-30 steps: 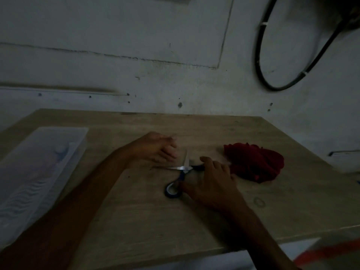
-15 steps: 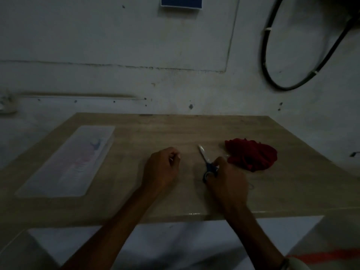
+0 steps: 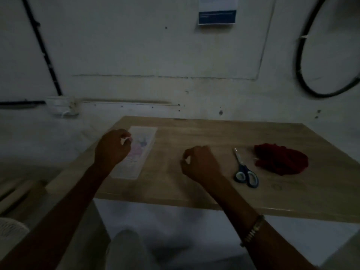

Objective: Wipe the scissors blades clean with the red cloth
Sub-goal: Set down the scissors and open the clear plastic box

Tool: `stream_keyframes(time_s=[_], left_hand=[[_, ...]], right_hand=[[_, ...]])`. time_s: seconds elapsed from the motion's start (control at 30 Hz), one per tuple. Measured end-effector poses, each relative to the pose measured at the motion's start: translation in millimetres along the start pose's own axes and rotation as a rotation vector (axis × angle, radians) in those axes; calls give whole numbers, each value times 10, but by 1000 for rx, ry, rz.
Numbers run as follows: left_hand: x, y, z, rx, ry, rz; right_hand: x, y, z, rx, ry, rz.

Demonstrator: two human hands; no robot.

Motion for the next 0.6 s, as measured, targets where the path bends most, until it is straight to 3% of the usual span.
stream_keyframes(time_s=[0.13,0.27,0.43,0.6], left_hand=[[427,-82,95,263,73,-305],[228,-222,167,308,-12,-318],[-339,-371,571,461,-135,-269],[-1132,-639,978,518,-352,-219]], right_hand=[[540,20,585,92,278,-1],[693,-42,873,118,622,208],[116,-9,746,-146,715,389],[-713,-98,385,-242,653,544]])
Point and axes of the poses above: each hand's wrist, its own y-axis towards the middle knuckle, its own z-axis out of the palm, x = y × z, the point moved 4 cm from there along y, towards the middle knuckle, and after that the axes turned 13 degrees about -x, right-handed, at the moved point
